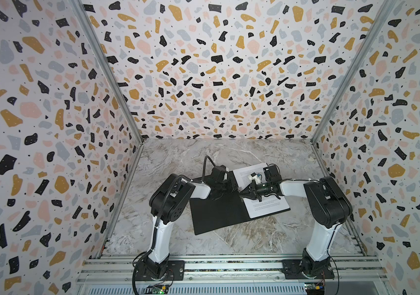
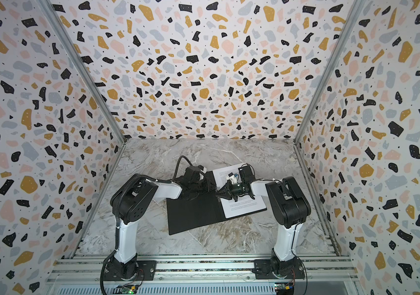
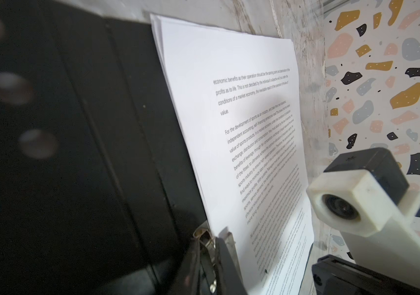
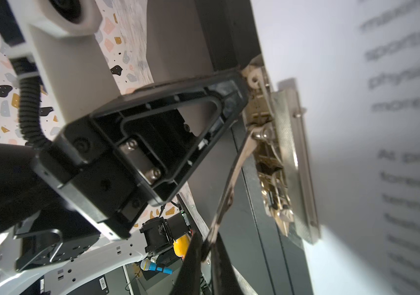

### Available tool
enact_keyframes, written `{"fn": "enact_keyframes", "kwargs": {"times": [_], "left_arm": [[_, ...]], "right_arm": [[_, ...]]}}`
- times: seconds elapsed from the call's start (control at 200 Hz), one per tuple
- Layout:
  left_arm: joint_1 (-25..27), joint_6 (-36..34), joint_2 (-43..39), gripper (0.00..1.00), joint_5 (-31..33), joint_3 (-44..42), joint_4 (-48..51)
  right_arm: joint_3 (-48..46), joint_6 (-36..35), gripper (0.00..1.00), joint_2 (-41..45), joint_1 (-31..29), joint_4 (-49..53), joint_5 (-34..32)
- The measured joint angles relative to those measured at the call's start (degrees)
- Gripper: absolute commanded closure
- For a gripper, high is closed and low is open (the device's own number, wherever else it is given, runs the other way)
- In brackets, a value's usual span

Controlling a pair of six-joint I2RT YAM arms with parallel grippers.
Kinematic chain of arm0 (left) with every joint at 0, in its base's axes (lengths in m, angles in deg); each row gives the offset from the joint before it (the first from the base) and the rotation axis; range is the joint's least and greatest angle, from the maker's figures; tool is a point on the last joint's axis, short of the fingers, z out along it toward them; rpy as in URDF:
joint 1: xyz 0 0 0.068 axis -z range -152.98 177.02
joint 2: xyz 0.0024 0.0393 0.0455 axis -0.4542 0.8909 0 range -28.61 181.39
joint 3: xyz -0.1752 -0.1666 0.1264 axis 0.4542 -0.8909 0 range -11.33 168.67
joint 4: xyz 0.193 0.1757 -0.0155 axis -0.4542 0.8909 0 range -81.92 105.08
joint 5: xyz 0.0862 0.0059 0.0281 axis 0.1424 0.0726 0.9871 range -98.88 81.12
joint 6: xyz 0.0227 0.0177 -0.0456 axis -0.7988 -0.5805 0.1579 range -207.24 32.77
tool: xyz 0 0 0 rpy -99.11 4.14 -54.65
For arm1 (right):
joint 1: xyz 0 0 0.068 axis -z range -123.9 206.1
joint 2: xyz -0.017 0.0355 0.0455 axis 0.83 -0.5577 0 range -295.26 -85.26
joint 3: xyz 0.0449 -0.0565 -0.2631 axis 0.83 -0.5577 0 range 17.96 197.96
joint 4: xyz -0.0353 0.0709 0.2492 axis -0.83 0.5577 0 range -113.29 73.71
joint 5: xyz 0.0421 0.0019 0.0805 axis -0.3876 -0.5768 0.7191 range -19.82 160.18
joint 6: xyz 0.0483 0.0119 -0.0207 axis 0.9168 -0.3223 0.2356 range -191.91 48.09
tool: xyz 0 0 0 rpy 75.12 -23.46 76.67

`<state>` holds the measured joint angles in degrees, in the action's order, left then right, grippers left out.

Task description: Put the files into the folder

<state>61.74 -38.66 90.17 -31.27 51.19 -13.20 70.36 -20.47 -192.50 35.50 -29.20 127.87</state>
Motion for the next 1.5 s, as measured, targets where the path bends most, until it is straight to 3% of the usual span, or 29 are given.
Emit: {"fn": "enact_keyframes", "kwargs": {"times": [0.13, 0.736, 1.251, 1.497], "left_arm": [[-0.07, 0.0, 0.39, 0.84, -0.68, 0.02, -0.66], [-0.48, 0.0, 1.57, 0.84, -3.23, 0.31, -2.56], [-0.48, 0.24, 2.51, 0.84, -4.42, 0.39, -4.7], [-0.48, 0.83, 2.54, 0.84, -4.28, 0.37, -4.92]], "right_arm": [[-2.21, -0.04, 1.0, 0.0, 0.35, -0.68, -0.2], [-4.09, -12.81, 1.0, -1.68, 1.77, -0.83, -2.21], [-5.03, -18.23, 1.0, -1.99, 2.1, -0.5, -5.35], [-3.23, -18.14, 0.91, -2.23, 1.7, 2.82, -6.4]]}}
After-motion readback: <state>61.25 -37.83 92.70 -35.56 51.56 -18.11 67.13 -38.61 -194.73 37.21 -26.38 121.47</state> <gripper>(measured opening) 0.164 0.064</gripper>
